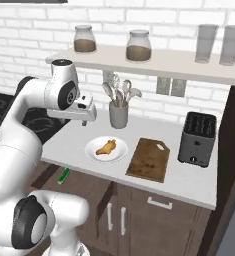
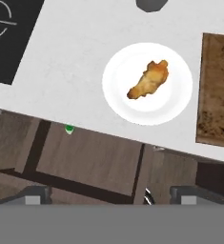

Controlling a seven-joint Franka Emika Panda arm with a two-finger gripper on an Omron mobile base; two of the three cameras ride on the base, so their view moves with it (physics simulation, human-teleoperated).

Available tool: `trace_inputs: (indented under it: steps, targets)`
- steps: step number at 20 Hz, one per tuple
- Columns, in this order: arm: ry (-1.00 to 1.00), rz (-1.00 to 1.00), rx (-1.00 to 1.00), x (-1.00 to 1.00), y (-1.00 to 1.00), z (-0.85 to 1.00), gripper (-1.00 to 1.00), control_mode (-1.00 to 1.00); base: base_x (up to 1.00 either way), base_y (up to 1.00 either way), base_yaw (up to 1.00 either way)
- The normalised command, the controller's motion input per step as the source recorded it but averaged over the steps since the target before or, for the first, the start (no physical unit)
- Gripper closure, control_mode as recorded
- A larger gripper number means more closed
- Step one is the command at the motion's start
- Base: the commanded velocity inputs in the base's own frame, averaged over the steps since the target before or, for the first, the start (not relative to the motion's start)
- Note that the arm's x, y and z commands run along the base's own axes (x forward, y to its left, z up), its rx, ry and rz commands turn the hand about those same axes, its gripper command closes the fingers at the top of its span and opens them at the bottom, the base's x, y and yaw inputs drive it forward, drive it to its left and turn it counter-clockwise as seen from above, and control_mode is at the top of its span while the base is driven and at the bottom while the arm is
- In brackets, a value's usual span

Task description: Pick up the knife from the drawer and place it on the cutting board. Then place the meat from the plate to the cutting board.

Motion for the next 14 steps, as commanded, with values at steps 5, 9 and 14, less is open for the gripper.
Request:
trace_inputs:
  steps: [5, 9, 14]
  targets:
    - [0.0, 0.0, 0.0, 0.0, 0.0, 0.0, -1.0, 1.0, -0.23, -0.28, 0.35]
    - [0.0, 0.0, 0.0, 0.0, 0.0, 0.0, -1.0, 1.0, -0.34, -0.44, 0.46]
    - [0.0, 0.0, 0.0, 0.0, 0.0, 0.0, -1.0, 1.0, -0.39, -0.7, 0.41]
